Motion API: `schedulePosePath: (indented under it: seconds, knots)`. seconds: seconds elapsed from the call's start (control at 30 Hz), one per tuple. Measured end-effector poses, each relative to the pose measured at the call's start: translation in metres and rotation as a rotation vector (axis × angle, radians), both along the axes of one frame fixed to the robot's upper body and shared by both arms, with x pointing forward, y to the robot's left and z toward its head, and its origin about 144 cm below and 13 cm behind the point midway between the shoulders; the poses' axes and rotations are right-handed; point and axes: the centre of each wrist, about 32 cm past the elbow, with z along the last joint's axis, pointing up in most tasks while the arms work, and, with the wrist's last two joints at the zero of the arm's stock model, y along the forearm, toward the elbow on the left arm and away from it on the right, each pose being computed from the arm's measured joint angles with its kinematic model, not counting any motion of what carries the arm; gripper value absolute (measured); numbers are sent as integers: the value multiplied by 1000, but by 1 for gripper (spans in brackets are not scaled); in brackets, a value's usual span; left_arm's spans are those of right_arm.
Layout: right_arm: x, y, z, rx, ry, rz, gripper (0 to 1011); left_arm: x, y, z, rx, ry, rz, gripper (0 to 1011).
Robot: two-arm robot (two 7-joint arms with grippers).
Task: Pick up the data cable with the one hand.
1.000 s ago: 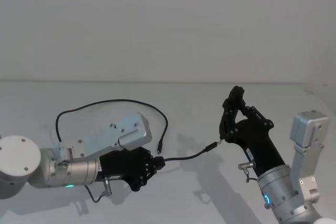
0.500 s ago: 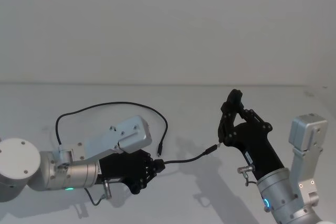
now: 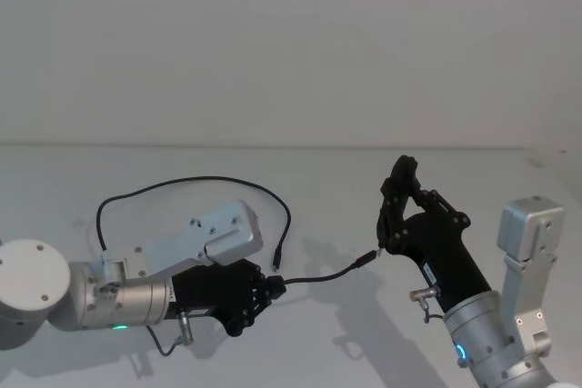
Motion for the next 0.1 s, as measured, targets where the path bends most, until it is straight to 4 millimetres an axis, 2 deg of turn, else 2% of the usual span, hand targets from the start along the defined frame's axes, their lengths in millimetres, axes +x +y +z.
schedulePosePath:
  seconds: [0.1]
  knots:
    - [0, 0, 0, -1, 0, 0, 283, 0, 0, 0, 0, 0, 0, 36]
